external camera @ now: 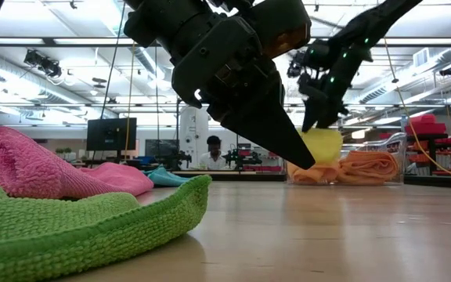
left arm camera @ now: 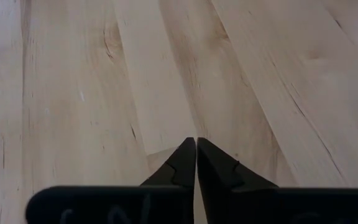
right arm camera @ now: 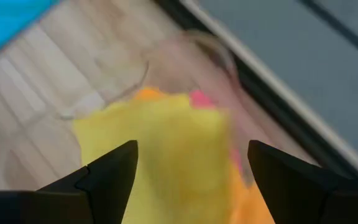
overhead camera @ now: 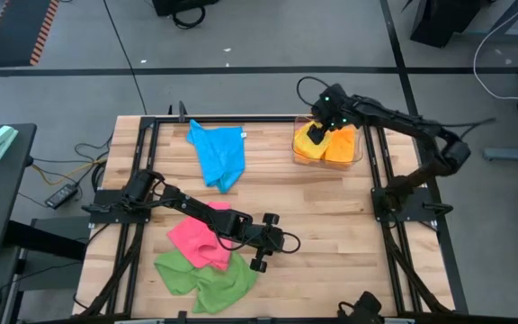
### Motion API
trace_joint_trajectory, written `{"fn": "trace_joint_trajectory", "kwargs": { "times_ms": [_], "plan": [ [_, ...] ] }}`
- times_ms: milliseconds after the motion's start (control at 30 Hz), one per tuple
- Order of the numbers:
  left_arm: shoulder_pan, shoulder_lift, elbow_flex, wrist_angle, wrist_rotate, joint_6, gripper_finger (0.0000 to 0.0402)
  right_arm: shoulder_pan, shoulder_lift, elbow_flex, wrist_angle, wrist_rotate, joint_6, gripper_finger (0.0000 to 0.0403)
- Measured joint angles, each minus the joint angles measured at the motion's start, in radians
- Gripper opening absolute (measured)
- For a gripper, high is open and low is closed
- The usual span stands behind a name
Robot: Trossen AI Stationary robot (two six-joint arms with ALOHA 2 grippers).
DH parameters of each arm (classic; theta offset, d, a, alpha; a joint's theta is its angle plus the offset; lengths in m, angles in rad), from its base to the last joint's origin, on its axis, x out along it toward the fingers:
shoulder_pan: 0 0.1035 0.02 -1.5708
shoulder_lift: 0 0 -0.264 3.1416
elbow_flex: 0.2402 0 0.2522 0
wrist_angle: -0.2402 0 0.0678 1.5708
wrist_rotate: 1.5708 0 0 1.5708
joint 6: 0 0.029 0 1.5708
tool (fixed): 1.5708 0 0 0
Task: Fold microfiber towels
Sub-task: Stack the folded yellow microfiber cloth on top of the folded orange microfiber cloth, then fold the pink microfiber cloth
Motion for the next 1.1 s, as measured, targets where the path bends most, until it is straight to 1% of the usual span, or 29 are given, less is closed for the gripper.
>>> {"fn": "trace_joint_trajectory", "kwargs": {
  "times_ms": [133,267,333,467,633,800,967,1033,1100],
  "plan": [
    [0.000,0.000,0.000,0.000,0.000,0.000,0.0015,-0.004,-0.065,0.001,-0.042,0.040,-0.014,0.0312],
    [0.000,0.000,0.000,0.000,0.000,0.000,0.0014,0.015,-0.082,0.001,-0.140,0.170,-0.073,0.0312],
    [0.000,0.000,0.000,0.000,0.000,0.000,0.0018,0.027,-0.079,-0.004,-0.161,0.207,-0.084,0.0312],
    [0.000,0.000,0.000,0.003,0.000,-0.005,0.0024,0.044,-0.074,-0.029,-0.125,0.282,-0.104,0.0312],
    [0.000,0.000,0.000,0.003,0.000,-0.010,0.0015,0.049,-0.073,-0.065,-0.046,0.286,-0.113,0.0312],
    [0.000,0.000,0.000,0.003,0.000,-0.010,0.0015,0.048,-0.074,-0.046,-0.059,0.358,-0.142,0.0312],
    [0.000,0.000,0.000,0.003,0.000,-0.010,0.0026,0.058,-0.104,0.004,-0.060,0.355,-0.143,0.0312],
    [0.001,0.000,0.000,0.001,0.000,-0.009,0.0027,0.071,-0.120,0.017,-0.059,0.317,-0.144,0.0312],
    [0.001,0.000,0.000,0.001,0.000,-0.005,0.0025,0.089,-0.137,0.019,-0.049,0.246,-0.143,0.0312]
  ]
}}
